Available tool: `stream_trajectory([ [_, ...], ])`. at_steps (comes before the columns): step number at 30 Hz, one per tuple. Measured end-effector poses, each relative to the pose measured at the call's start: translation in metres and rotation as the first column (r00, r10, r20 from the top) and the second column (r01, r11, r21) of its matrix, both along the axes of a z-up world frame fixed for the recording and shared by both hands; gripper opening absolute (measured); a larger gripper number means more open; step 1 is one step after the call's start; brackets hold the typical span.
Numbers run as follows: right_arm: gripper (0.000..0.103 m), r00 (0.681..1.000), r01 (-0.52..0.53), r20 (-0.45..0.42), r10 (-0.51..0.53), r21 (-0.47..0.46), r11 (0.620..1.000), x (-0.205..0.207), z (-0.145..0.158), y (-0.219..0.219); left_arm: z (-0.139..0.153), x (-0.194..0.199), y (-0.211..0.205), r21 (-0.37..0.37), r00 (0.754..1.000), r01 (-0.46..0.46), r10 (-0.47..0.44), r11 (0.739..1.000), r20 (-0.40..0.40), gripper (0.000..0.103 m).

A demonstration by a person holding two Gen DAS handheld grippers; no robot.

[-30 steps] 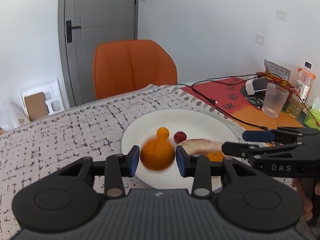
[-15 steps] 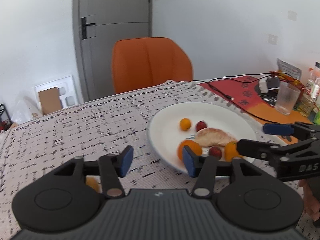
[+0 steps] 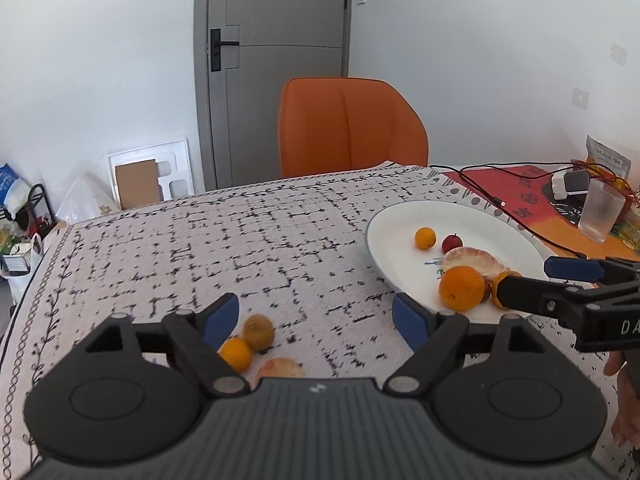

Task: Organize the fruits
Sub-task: 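Move both open grippers back toward the remaining fruit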

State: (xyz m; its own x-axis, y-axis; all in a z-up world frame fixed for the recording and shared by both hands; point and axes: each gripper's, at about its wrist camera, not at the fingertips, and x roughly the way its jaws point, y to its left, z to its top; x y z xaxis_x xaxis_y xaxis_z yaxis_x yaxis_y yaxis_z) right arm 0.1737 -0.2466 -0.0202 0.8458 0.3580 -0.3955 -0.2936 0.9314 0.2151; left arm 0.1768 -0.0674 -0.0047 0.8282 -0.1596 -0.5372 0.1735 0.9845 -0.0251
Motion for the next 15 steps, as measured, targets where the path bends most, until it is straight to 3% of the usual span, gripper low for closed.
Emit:
stream_trajectory([
  [10,0.103,0.999,0.009,-0.034,-0.008,0.03,1.0,-0.013,-0.001,0.017,0.004,-0.031,0.029,-0.03,0.998,-0.058,0.058,0.998,0.015,0.083],
  [15,0.103,1.0,-0.025,0.013,0.025,-0.039,0.999,-0.022,-0.001,0.031,0.002,-0.045,0.046,-0.038,0.996,-0.092,0.092,0.995,0.011,0.083],
])
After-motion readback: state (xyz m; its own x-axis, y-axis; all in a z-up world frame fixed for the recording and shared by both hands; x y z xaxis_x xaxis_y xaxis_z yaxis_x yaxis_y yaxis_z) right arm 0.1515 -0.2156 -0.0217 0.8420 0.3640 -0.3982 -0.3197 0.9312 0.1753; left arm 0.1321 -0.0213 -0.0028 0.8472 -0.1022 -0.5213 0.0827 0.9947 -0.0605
